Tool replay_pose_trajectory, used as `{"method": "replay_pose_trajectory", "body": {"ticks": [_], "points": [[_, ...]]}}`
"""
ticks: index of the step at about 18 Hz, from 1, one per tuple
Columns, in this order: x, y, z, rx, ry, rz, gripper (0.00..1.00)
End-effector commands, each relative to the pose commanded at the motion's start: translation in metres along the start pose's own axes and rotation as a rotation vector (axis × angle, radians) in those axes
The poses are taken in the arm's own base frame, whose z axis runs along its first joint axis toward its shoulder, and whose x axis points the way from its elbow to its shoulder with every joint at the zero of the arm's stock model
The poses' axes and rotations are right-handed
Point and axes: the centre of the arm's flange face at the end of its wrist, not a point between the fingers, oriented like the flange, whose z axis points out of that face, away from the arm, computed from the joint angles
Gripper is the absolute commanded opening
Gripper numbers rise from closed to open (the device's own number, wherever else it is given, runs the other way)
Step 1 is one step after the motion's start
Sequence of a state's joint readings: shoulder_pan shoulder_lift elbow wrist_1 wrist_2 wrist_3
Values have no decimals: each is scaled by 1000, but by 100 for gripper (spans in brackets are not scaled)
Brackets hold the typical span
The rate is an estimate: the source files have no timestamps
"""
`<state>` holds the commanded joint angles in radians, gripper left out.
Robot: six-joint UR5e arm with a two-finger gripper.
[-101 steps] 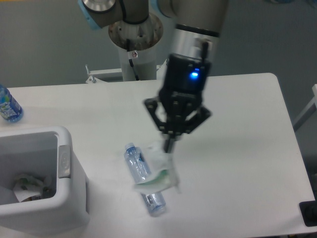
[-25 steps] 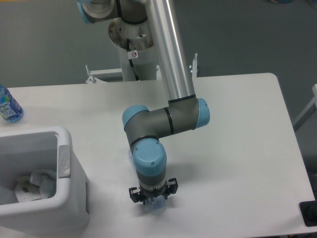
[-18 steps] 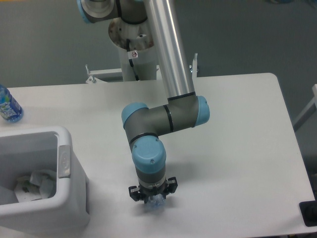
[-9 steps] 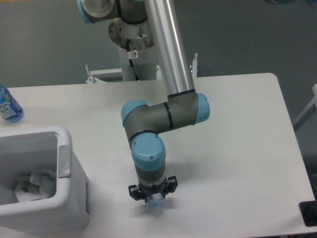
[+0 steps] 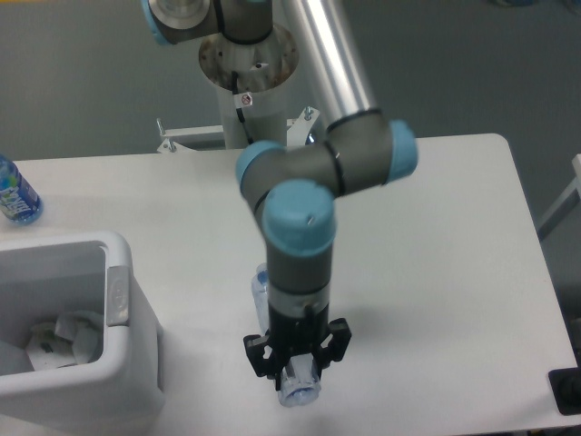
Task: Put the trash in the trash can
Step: 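Lift the bottle and carry it toward the trash bin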
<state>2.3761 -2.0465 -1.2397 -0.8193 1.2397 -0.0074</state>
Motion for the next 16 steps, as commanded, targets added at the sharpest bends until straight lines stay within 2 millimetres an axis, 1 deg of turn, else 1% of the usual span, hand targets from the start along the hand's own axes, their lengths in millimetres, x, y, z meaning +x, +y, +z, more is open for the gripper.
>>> {"method": "replay_pose_trajectory", "body": {"ticks": [2,3,4,6,8,10,11,12,14,16], "points": [[12,-24,-38,86,68,-14,59],[19,-33,-54,123,107,-6,59],[26,-40,-65,151,139,1,59],[38,-48,-89,209,159,28,59],[53,-51,-108,269,179,64,59],[69,-49,-116,285,216,89,59],[78,-48,-118,288,227,99,59],[95,-45,-120,293,242,120,59],[129,-37,-119,287,277,163,59],[169,-23,-115,270,316,210,58]]}}
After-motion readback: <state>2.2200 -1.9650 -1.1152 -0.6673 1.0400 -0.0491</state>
